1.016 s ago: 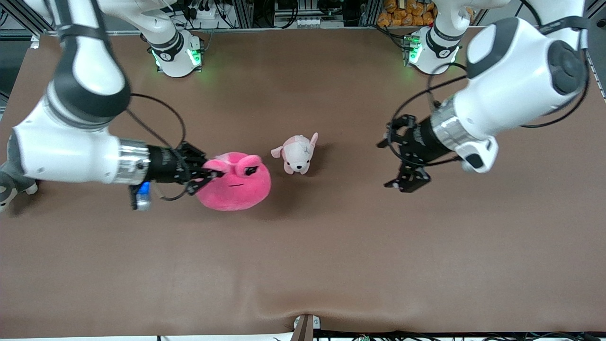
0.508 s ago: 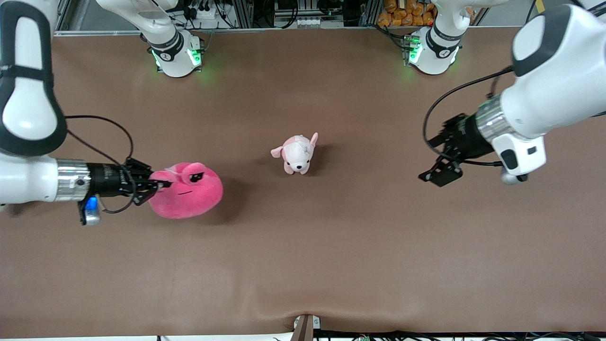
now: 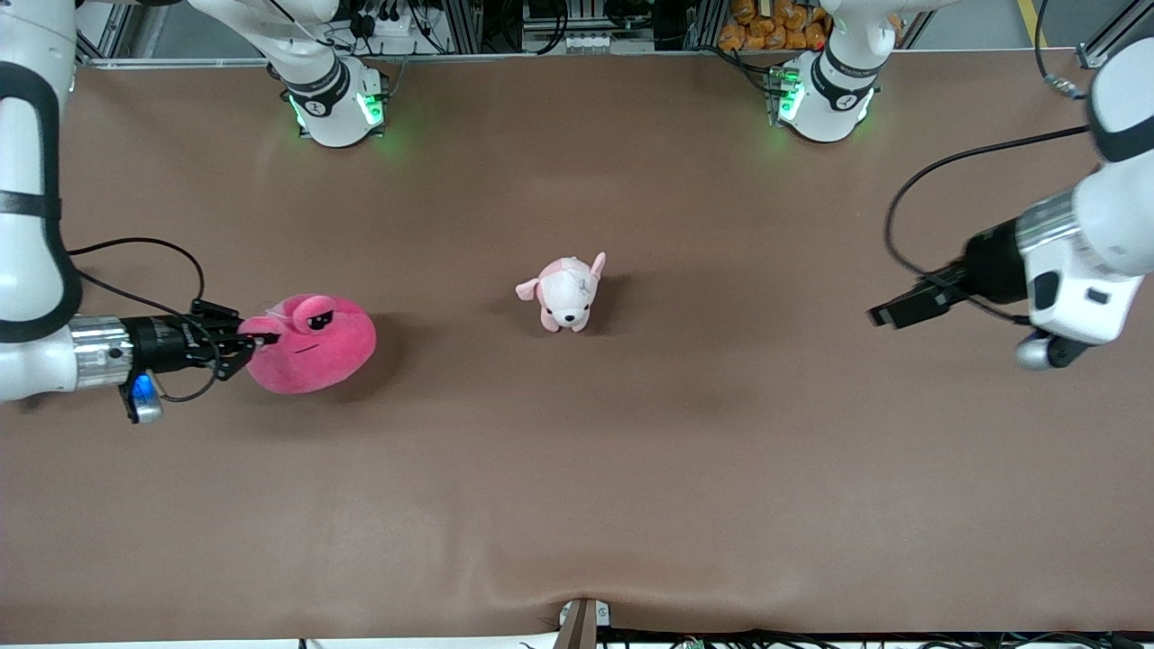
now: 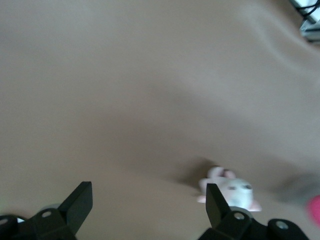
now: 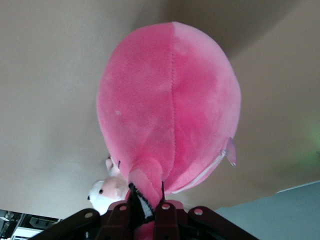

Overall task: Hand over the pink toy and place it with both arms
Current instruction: 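Carry the plush with the right gripper while the left gripper retracts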

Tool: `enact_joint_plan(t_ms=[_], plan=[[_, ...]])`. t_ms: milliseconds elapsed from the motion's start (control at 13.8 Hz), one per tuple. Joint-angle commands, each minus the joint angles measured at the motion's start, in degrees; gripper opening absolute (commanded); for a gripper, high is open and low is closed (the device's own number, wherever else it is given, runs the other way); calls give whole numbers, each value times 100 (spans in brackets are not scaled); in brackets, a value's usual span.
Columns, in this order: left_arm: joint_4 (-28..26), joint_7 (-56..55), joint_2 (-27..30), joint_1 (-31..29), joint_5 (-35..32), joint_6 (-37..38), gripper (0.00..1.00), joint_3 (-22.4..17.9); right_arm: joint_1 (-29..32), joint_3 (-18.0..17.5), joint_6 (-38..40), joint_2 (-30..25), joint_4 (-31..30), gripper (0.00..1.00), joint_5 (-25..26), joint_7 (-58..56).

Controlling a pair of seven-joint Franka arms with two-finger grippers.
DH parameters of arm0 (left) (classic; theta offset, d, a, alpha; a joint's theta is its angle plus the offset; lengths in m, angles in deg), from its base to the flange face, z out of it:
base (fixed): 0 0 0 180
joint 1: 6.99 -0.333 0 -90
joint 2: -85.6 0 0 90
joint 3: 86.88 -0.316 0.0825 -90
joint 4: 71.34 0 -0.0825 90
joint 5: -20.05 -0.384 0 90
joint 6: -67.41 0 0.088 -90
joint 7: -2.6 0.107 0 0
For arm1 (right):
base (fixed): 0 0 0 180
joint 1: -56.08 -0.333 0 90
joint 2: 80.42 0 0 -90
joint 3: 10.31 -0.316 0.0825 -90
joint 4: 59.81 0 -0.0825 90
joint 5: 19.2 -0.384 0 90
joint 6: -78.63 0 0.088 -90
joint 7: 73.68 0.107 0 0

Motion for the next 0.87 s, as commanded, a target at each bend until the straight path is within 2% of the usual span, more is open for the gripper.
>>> enact_joint_plan(t_ms=[0, 218, 363, 435, 581, 726, 798], plan=[[-301, 1136, 658, 105, -960, 200, 100, -46, 389, -120, 236, 18, -57, 0, 300, -485], [-460, 1465, 941, 202, -1298, 463, 100, -98, 584, -120, 351, 246, -57, 0, 380, -951], [-679, 1535, 1230, 359, -1316, 473, 100, -317, 558, -120, 351, 317, -57, 9, 554, -1119], [-724, 1744, 1284, 482, -1316, 482, 100, -440, 549, -120, 351, 326, -57, 19, 599, -1172], [-1038, 2149, 1590, 606, -1316, 490, 100, -564, 514, -120, 342, 326, -39, 100, 643, -1251], [-1338, 2177, 1750, 702, -1307, 464, 100, -687, 409, -146, 333, 291, 66, 100, 931, -1286], [-1322, 2186, 1794, 720, -1307, 473, 100, -748, 321, -155, 307, 282, 153, 100, 1151, -1339]])
